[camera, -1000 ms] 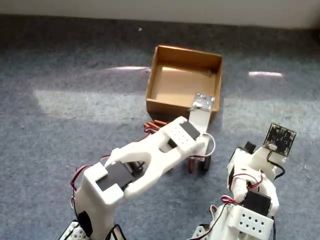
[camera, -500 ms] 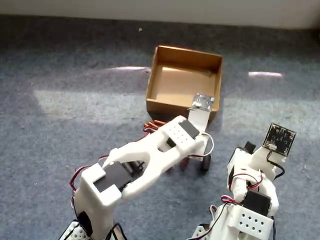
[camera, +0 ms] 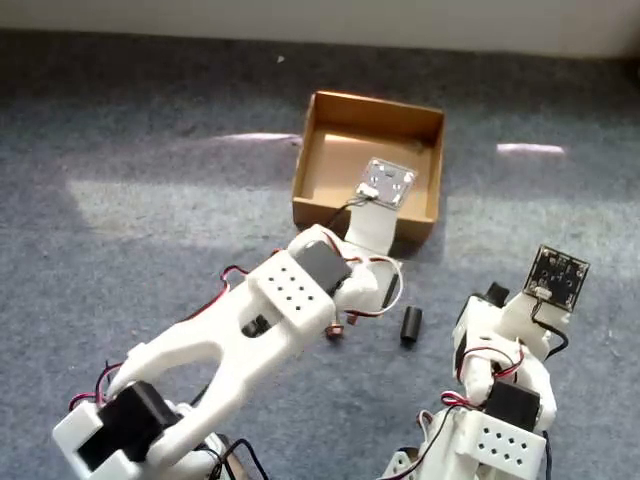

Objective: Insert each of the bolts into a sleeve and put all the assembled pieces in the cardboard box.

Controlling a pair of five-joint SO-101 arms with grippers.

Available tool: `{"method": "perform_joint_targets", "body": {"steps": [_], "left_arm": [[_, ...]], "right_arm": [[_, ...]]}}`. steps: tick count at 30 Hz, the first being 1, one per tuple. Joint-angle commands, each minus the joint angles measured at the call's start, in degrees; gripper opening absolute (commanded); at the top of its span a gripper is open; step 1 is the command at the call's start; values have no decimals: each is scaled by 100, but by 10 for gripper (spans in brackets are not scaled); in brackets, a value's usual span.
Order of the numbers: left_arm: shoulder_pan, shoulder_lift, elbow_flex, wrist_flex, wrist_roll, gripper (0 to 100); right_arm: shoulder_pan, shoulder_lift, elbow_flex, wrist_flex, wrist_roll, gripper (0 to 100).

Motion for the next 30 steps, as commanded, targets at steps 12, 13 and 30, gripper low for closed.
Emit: {"method": "perform_joint_targets", "body": {"steps": [12,13,30], "left_arm": [[-1077,-2862,1358,-949,-501,5],[-1191,-3011,1385,-949,-510,5],[-2387,-5262,2976,-3191,-1196,5]], "right_arm": [[-1780,-92,-593,-92,-9,5],[-1956,-92,-673,-92,-9,5],[-4444,-75,-242,-2492,870,5]]}}
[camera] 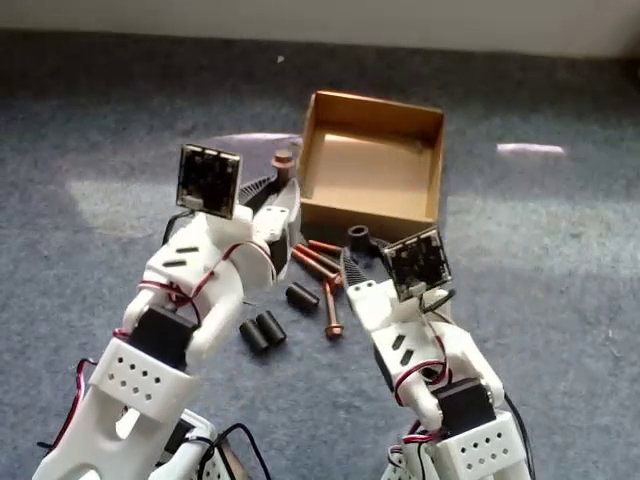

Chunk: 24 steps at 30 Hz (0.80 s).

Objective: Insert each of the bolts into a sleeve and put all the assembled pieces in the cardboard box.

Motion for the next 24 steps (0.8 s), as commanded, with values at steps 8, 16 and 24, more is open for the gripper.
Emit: {"method": "perform_joint_targets", "body": {"steps": [8,16,24], "left_arm": [[-215,-778,312,-1644,-35,5],[-180,-778,338,-1855,879,5],[514,-778,787,-1890,1073,5]], "right_arm": [[-444,-84,1086,-2070,105,5],[-444,-84,1921,-3284,88,5],[-444,-84,2404,-4224,97,5]]}}
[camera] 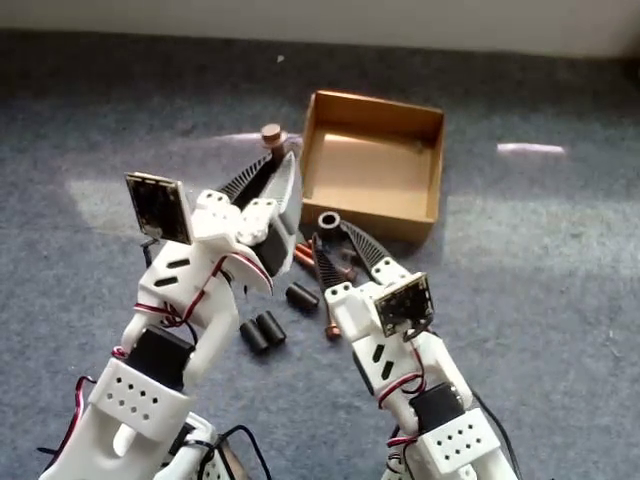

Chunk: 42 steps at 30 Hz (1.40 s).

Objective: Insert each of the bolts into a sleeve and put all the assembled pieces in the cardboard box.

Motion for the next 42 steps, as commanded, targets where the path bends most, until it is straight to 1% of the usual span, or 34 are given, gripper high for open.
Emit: {"method": "perform_joint_targets", "body": {"steps": [1,6,10,21,27,32,38,42], "left_arm": [[541,-110,66,-176,70,5],[813,-110,92,-185,53,5],[769,-119,127,-440,53,5],[778,-110,136,-431,53,5],[796,-136,444,-448,44,5],[804,-145,532,-448,-360,5],[804,-154,567,-431,-387,5],[813,-163,576,-413,-387,5]], "right_arm": [[-57,-92,462,-303,53,5],[-75,-92,462,-295,53,5],[-268,-92,470,-286,62,5],[-286,-92,470,-277,62,5],[-277,-92,470,-277,62,5],[-277,-92,479,-268,62,5],[-268,-92,532,-268,62,5],[-75,-92,523,-268,62,5]]}}
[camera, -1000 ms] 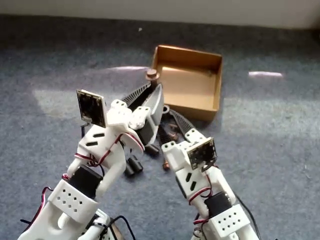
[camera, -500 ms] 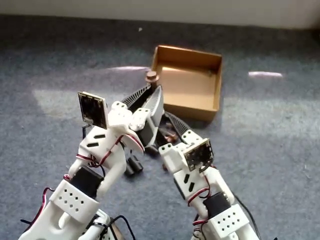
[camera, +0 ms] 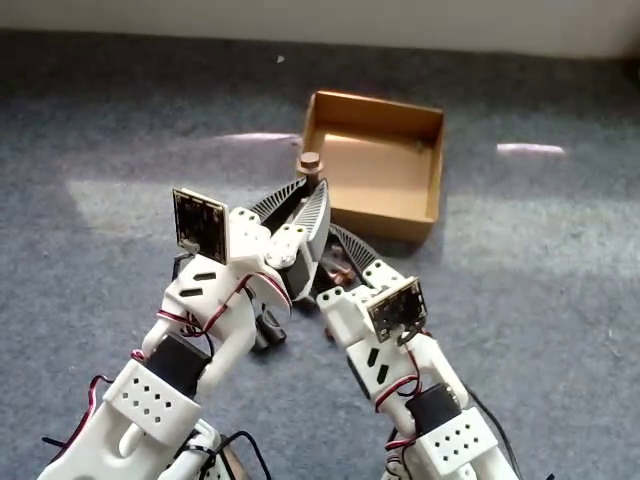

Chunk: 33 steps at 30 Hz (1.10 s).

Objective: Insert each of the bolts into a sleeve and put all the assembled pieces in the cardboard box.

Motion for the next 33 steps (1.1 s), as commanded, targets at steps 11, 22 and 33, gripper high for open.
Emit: {"method": "perform_joint_targets", "body": {"steps": [11,22,33], "left_arm": [[585,-699,101,466,-747,5],[532,-1684,734,651,-888,5],[541,-1684,585,1530,-1231,107]], "right_arm": [[242,-101,549,-171,53,5],[251,-101,558,-171,44,5],[251,-101,558,-171,44,5]]}}
